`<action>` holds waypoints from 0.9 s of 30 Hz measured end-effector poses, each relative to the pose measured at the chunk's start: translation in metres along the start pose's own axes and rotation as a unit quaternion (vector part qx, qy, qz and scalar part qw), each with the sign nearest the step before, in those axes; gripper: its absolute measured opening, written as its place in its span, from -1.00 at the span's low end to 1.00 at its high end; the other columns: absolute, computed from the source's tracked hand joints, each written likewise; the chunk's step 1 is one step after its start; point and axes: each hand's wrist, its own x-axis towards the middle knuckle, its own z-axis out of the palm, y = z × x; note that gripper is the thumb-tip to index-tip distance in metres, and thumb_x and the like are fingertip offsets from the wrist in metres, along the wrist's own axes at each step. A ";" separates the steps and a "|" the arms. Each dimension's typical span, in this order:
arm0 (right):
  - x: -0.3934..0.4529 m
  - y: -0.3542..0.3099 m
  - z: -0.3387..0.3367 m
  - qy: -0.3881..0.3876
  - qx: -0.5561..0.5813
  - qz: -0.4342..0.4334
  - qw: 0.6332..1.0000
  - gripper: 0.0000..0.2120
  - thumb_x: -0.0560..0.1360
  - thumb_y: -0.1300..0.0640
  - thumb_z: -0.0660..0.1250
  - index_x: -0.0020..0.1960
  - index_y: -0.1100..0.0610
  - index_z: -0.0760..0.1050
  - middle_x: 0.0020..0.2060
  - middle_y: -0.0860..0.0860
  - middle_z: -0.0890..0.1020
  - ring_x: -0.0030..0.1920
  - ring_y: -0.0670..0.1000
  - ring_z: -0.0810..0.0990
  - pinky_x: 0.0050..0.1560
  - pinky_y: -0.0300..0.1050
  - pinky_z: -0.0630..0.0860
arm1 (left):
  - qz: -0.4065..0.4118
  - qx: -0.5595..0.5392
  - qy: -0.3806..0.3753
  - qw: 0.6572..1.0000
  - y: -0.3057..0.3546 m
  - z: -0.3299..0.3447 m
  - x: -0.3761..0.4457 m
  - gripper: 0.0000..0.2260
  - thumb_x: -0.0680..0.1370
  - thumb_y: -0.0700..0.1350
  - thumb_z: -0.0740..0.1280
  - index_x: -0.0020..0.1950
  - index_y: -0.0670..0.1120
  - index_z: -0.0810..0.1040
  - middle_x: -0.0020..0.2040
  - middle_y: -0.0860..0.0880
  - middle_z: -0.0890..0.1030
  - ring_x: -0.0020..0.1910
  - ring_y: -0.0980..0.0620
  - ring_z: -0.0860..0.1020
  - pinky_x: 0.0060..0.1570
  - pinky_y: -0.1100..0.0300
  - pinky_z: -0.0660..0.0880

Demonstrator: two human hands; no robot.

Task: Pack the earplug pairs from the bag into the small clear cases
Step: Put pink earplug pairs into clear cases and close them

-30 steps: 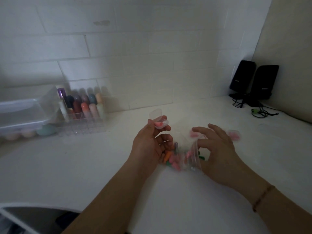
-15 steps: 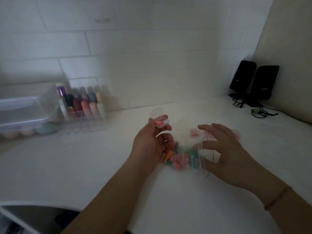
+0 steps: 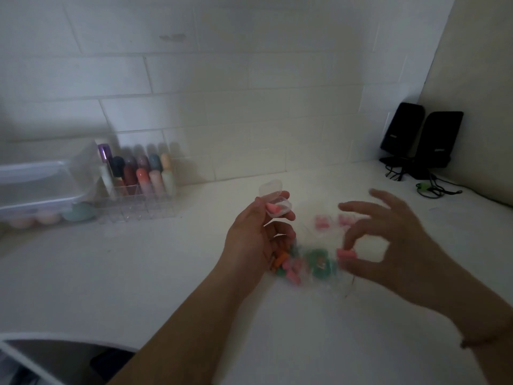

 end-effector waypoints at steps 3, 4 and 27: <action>-0.003 0.004 -0.020 0.073 0.127 0.037 0.989 -0.82 0.26 -0.02 0.52 -0.23 -0.12 0.54 -0.01 -0.31 0.66 0.28 -0.21 0.49 0.35 -0.07 0.37 | 0.015 0.006 -0.071 0.997 0.002 0.003 -0.005 -0.65 0.60 0.06 0.14 0.20 -0.12 0.54 -0.15 -0.07 0.60 -0.33 -0.04 0.51 -0.42 0.14 0.32; -0.003 0.001 -0.022 0.092 0.202 0.043 0.974 -0.82 0.26 0.04 0.53 -0.21 -0.09 0.56 -0.09 -0.23 0.70 0.13 -0.19 0.60 0.24 -0.15 0.48 | 0.018 0.003 -0.098 0.995 0.002 0.004 -0.006 -0.63 0.58 0.06 0.14 0.21 -0.13 0.53 -0.13 -0.08 0.61 -0.31 -0.04 0.53 -0.43 0.14 0.37; -0.009 -0.034 0.003 0.142 0.079 -0.069 0.984 -0.84 0.37 -0.14 0.37 -0.19 -0.06 0.58 -0.28 -0.32 0.54 -0.19 -0.25 0.50 -0.14 -0.41 0.33 | -0.066 0.008 -0.244 0.967 -0.006 0.012 -0.017 -0.60 0.55 0.07 0.17 0.23 -0.14 0.54 0.08 -0.26 0.63 -0.05 -0.12 0.67 -0.05 0.11 0.61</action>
